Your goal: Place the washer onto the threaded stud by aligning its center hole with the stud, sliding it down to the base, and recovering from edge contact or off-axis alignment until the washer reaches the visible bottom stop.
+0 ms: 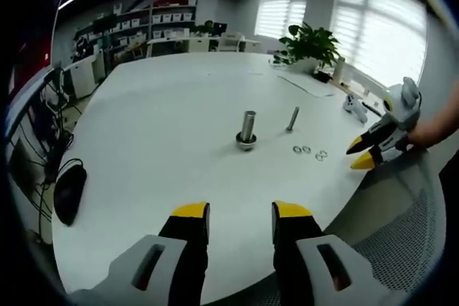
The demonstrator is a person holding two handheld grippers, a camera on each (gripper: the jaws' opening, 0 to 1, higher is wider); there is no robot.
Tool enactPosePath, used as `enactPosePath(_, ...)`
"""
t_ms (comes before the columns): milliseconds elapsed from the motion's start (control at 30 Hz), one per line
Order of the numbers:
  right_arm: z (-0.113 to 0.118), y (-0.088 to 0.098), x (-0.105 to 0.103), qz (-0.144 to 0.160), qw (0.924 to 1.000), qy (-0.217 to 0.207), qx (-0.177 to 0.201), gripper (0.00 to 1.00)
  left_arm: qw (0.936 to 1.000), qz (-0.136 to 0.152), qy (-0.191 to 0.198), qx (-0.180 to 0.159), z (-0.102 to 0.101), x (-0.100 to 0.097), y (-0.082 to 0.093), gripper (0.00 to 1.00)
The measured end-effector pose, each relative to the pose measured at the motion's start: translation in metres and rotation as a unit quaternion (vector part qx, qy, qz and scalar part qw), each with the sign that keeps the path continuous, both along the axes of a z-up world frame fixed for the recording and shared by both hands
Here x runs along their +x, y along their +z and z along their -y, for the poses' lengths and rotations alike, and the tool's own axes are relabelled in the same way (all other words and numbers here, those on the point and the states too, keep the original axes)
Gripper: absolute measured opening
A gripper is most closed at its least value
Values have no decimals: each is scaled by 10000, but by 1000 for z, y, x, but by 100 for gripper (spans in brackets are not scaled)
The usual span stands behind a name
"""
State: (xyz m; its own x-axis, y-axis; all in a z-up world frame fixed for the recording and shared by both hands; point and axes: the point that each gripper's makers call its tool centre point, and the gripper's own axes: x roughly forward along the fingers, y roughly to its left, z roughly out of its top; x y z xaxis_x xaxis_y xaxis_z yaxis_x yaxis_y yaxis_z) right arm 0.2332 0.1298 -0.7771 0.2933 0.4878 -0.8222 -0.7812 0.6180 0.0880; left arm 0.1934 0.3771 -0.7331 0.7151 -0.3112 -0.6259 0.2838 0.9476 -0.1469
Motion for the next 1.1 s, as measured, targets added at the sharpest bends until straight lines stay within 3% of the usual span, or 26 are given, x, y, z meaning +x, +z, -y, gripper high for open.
enactPosePath(500,-10,-3,29,123,9995,176,-240,30,10000,-32,-6,12,-1,0,-1,32)
enactPosePath(933,-19,-15,35,213,9944,812,-640,30,10000,-68,-51,3,1,-1,-3,32)
enactPosePath(1100,-20,-16,38,203,9942,811,-674,30,10000,-72,-68,-3,1,-1,-3,32)
